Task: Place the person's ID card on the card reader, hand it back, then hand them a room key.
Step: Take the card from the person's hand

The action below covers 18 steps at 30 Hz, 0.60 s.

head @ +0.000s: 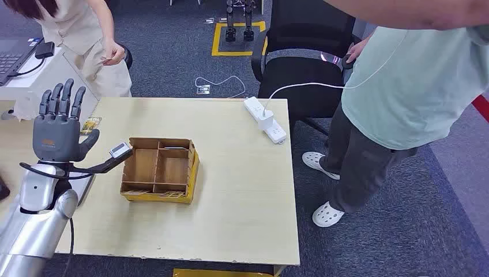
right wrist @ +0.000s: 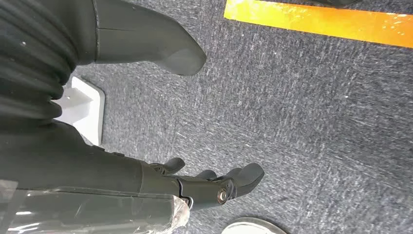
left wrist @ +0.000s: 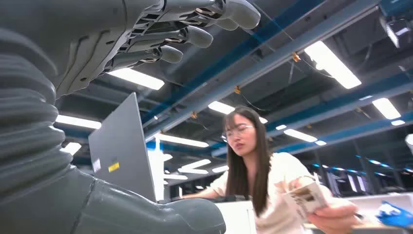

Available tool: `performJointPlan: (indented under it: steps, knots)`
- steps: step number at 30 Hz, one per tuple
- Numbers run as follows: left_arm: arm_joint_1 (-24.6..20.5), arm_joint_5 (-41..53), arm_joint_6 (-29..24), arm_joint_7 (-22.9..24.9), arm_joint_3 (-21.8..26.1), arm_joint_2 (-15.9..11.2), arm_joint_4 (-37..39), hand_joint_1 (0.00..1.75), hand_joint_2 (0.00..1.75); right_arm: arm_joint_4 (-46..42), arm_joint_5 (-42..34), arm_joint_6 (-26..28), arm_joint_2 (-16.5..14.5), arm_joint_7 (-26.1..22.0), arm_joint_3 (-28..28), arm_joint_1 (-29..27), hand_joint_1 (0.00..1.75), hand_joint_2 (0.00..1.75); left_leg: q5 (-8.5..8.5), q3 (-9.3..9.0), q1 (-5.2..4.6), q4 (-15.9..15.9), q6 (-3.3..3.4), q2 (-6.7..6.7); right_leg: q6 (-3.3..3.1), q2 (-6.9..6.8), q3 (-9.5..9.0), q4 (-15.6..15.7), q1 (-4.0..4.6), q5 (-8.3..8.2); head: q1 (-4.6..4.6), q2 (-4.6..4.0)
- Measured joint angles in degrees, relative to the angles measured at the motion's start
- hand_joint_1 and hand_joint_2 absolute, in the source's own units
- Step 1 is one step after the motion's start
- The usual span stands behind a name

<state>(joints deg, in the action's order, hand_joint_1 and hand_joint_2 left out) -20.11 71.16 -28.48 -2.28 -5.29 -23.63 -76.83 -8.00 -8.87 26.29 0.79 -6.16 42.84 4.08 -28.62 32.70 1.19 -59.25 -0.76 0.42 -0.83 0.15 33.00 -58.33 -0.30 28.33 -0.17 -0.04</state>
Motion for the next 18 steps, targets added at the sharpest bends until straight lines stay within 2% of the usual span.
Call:
performJointPlan:
  steps: [7,12,18]
  knots:
    - [-1.26,0.9,-0.42,0.78,-0.54,0.14,1.61,0.0,1.75,-0.08,0.09,0.0,0.0,0.0,0.1,0.18,0.0,1.75,0.0,0.0,0.0,0.0,0.0,0.02,-0.01,0.01,0.0,0.0,0.0,0.0,-0.01,0.0]
    - [-12.51,8.49,-4.51,7.8,-3.42,1.02,18.59,0.0,1.75,-0.73,0.84,0.04,-0.02,-0.41,1.03,1.12,0.0,1.75,0.01,0.0,0.0,0.0,-0.01,0.03,-0.01,0.03,0.01,-0.04,0.0,-0.01,-0.02,0.0]
    - [-19.0,12.65,-7.16,11.38,-3.79,1.31,29.78,0.0,1.75,-1.22,1.29,0.32,-0.22,-1.37,1.46,1.7,0.0,1.75,0.02,0.0,0.0,0.0,-0.02,0.03,-0.01,0.03,0.01,-0.06,0.0,-0.01,-0.01,0.0]
